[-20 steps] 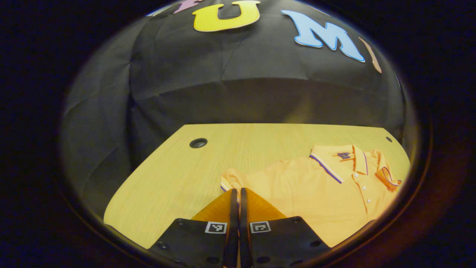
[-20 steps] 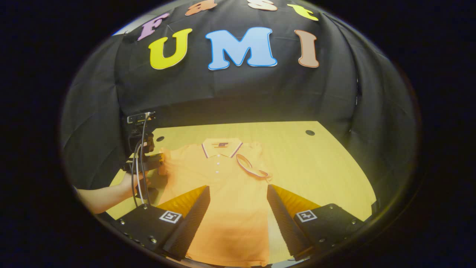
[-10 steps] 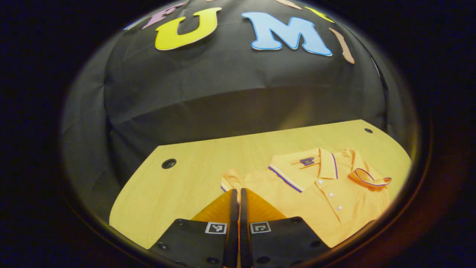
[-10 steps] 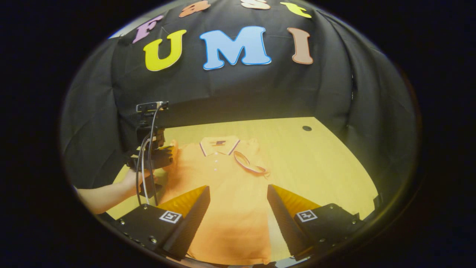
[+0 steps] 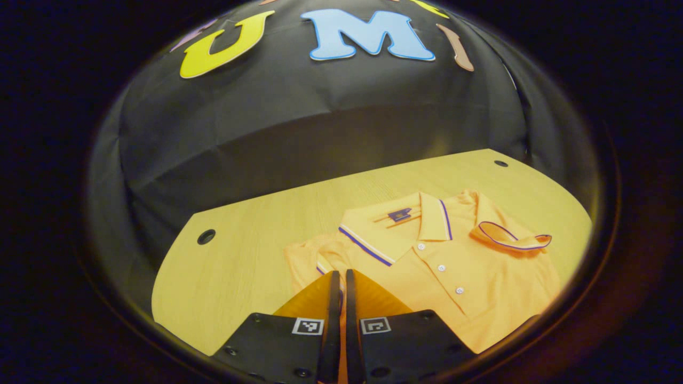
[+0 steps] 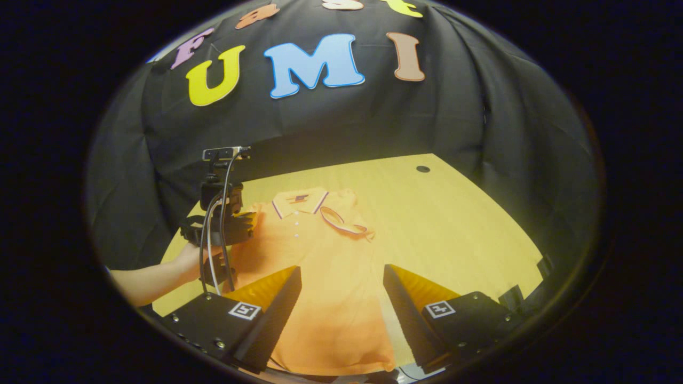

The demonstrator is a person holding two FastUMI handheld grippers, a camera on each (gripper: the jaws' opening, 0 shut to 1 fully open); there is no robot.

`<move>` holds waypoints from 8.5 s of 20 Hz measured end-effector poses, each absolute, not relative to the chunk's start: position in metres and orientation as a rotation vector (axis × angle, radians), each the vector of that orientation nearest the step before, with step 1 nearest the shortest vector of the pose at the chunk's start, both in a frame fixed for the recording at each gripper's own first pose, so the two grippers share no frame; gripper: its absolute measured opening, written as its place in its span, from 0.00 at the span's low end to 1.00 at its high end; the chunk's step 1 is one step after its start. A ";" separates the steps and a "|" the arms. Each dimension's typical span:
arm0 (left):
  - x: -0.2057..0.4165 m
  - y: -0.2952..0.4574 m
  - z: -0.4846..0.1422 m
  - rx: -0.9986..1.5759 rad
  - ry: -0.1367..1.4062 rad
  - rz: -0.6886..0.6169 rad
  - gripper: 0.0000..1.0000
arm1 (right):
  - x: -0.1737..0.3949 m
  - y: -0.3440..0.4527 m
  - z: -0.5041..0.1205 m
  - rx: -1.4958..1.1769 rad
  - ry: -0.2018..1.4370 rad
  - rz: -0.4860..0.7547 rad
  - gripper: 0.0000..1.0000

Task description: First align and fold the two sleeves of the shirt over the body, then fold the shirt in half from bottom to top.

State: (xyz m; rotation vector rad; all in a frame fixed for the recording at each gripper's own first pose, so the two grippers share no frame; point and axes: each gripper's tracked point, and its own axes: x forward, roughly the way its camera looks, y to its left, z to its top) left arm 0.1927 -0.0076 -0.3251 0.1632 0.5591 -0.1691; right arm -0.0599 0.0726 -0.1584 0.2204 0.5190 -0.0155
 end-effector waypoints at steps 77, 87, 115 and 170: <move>-0.178 -0.011 -0.250 0.039 0.611 -0.083 0.10 | -0.138 0.051 -0.228 0.146 0.606 0.228 0.04; -0.056 -0.008 -0.201 -0.048 0.505 -0.081 0.09 | -0.039 0.046 -0.162 0.142 0.505 0.193 0.04; 0.244 -0.002 -0.225 -0.033 0.418 -0.134 0.08 | 0.255 0.065 -0.146 0.046 0.473 0.061 0.04; -0.055 0.001 -0.044 -0.099 0.076 0.136 0.87 | -0.011 0.053 -0.009 -0.137 0.034 0.257 0.95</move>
